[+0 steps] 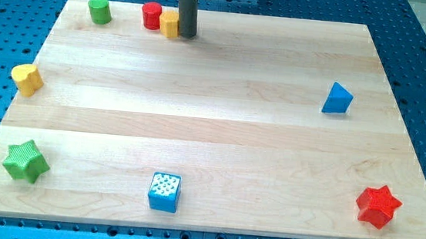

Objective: Slide the hexagon a bit down

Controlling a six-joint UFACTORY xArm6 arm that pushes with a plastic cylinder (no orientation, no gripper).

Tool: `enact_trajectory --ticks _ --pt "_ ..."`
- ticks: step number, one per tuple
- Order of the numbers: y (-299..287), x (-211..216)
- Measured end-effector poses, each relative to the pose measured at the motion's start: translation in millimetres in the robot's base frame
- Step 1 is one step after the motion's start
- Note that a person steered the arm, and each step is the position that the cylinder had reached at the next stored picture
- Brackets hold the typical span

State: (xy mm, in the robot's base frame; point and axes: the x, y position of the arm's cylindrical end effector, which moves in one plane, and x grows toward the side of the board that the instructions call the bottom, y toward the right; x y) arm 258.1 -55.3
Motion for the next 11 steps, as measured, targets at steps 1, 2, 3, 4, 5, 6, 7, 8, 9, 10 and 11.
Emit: enact_trajectory --ticks 1,2,3,4,5,6,7,8,9,10,11 --pt "-10 -3" --pt "-38 -3" --pt "-36 15" --pt "-1 -30" --pt "-8 -64" --pt "-56 -60" --pt "-81 -56" --pt "-77 -47" --pt "-28 15" --pt "-31 103" --pt "-141 167"
